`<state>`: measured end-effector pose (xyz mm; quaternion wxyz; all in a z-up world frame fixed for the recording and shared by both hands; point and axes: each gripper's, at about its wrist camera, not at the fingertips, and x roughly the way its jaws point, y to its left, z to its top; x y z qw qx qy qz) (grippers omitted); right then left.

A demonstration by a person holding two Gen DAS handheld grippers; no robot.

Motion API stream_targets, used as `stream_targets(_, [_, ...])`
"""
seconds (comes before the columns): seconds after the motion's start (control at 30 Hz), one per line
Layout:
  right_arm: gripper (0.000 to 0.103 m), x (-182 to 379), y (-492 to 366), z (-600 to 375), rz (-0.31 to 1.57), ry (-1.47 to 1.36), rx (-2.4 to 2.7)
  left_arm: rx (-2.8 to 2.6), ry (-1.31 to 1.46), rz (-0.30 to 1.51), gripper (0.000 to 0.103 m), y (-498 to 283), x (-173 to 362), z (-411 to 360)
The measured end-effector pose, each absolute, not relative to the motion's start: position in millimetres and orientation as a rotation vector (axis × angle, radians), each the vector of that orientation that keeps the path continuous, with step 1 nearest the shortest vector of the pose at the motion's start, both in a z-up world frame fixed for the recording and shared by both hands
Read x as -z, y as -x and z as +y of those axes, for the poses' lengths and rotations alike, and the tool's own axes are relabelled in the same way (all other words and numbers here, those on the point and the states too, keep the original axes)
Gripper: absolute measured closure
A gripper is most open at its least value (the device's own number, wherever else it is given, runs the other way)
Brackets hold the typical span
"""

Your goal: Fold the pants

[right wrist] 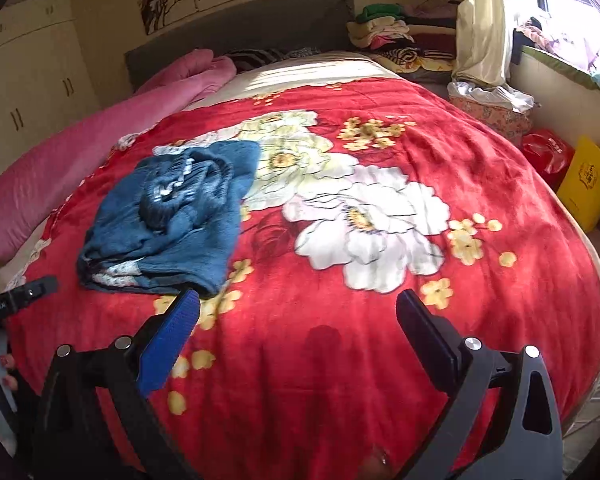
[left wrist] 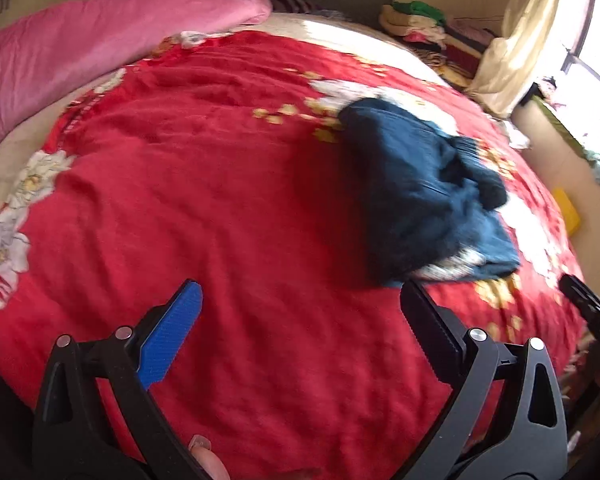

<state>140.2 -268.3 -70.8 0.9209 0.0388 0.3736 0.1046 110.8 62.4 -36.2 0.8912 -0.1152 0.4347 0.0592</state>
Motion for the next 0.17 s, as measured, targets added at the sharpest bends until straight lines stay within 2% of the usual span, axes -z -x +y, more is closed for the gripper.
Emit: stream_targets(0.17, [0.005,78,-200,-356,0.799,-0.044,0.038,-0.451,0.235,0.959,0.01,-170,51,175])
